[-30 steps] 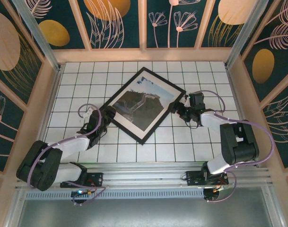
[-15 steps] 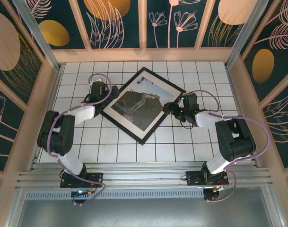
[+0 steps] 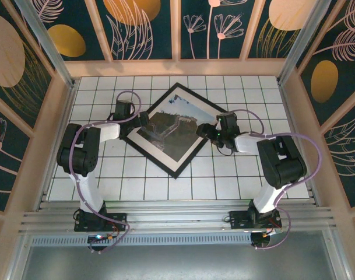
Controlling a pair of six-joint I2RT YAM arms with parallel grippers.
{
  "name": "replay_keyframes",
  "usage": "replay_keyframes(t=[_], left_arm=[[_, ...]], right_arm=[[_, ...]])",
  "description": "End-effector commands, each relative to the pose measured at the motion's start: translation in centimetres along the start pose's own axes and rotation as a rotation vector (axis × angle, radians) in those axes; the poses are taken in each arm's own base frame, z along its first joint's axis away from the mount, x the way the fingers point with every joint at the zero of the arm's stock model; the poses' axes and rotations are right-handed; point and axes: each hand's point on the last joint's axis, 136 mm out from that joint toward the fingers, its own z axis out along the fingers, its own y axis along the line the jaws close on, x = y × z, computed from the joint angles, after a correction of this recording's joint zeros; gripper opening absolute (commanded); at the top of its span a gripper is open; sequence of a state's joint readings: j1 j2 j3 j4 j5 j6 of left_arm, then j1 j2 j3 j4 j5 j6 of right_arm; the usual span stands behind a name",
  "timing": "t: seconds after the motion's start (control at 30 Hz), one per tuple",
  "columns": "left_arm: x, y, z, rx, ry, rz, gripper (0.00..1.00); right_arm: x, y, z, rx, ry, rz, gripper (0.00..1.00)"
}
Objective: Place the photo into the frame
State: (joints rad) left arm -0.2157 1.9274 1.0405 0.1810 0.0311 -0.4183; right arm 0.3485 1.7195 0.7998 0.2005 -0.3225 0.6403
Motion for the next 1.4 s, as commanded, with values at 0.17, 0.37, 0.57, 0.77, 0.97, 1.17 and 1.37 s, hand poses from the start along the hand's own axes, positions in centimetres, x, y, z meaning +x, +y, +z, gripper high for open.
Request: replay_keyframes(t=[0.17,0.37,0.57,0.77,0.97,1.17,1.37], left_arm=[[5.3,-1.0,-1.9,0.152,0.12,-0.041,0.83],[8.2,-4.5,-5.1,0.338,0.174,-0.08,0.76],[11.9,-7.8,-8.2,0.417,0.217,-0.041,0.76],[13.1,-8.1,-10.3,0.468,0.213,-0.059,0.77],[9.9,-5.9,-10.6,0.298,0.077,0.002,0.83],[3.5,-3.4,-12.7,0.103,-0.19,0.005,0.9],[-1.7,0.4,-16.6,-0.122,-0.48,-0.029,0.99]], right_arm=[[-3.6,0.7,1.8,-0.026,-0.05,-0.001,0.85],[-6.8,0.1,2.1,-0.016,-0.088,0.006,0.85],[-8.7,-0.4,3.3,-0.008,-0.072,-0.003,0.84],[-9.5,0.1,4.8,-0.02,-0.024,-0.019,0.81],[-11.7,-1.6,1.6,0.034,-0.104,-0.019,0.81],[-14.0,-2.7,-5.9,0.188,-0.289,-0.123,0.82],[-15.5,-3.6,-13.6,0.409,-0.5,-0.236,0.88]])
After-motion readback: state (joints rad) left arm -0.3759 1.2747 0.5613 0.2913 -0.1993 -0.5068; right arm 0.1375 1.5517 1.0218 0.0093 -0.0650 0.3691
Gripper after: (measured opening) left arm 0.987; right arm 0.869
